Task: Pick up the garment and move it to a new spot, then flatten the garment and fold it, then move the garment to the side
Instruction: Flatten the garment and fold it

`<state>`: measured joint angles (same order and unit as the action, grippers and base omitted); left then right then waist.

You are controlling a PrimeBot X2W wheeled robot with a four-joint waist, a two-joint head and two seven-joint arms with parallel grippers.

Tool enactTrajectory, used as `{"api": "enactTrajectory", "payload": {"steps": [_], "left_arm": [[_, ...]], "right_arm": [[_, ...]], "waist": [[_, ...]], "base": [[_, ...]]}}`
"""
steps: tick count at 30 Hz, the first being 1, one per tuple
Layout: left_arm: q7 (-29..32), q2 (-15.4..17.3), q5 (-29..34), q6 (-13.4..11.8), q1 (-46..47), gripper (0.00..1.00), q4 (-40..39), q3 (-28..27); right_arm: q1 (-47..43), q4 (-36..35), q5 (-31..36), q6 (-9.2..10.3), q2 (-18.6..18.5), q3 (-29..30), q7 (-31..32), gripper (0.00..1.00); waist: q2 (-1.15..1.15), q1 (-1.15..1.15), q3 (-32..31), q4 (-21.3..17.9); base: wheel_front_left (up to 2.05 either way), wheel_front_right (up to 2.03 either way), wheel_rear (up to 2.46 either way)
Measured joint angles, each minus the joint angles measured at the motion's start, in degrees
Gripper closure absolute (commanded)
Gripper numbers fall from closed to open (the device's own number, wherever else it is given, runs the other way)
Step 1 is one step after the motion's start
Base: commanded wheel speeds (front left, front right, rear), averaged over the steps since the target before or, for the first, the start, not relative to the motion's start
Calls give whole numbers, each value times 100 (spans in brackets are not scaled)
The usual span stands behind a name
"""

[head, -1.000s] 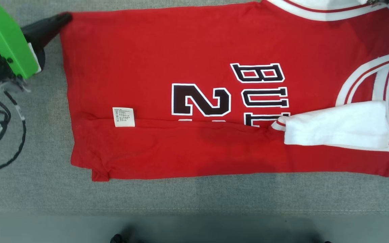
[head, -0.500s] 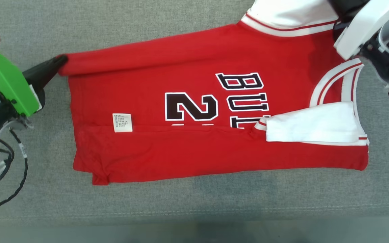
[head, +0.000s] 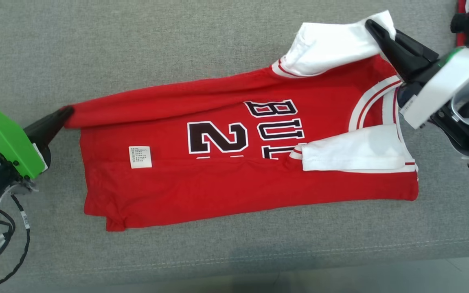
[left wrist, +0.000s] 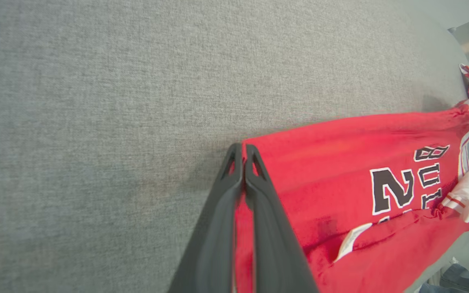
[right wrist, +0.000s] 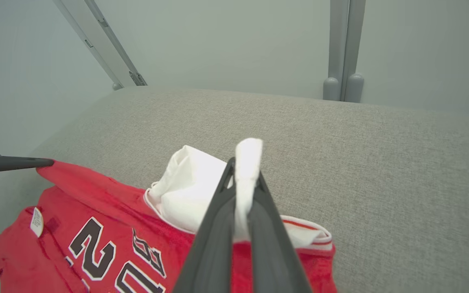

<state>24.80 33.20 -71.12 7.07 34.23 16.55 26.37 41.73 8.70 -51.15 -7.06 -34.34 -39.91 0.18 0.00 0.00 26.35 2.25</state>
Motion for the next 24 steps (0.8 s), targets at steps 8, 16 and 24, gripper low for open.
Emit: {"api": "enactTrajectory", "payload": {"steps": [8, 16, 24], "left_arm": [[-225, 19, -35, 0, -343, 100, -190, -8], [-425, 18, -137, 0, -628, 100, -402, 10], [-577, 100, -271, 0, -912, 100, -474, -12]], "right_arm": [[-533, -428, -111, 0, -285, 91, -226, 100], [-1213, -891, -141, 11, -526, -32, -252, 100], [-1792, -1241, -237, 214, -624, -122, -283, 100]], "waist": [[0, 0, -112, -103], [0, 0, -154, -131], [0, 0, -162, -154]], "base": [[0, 0, 0], [0, 0, 0], [0, 0, 0]]}}
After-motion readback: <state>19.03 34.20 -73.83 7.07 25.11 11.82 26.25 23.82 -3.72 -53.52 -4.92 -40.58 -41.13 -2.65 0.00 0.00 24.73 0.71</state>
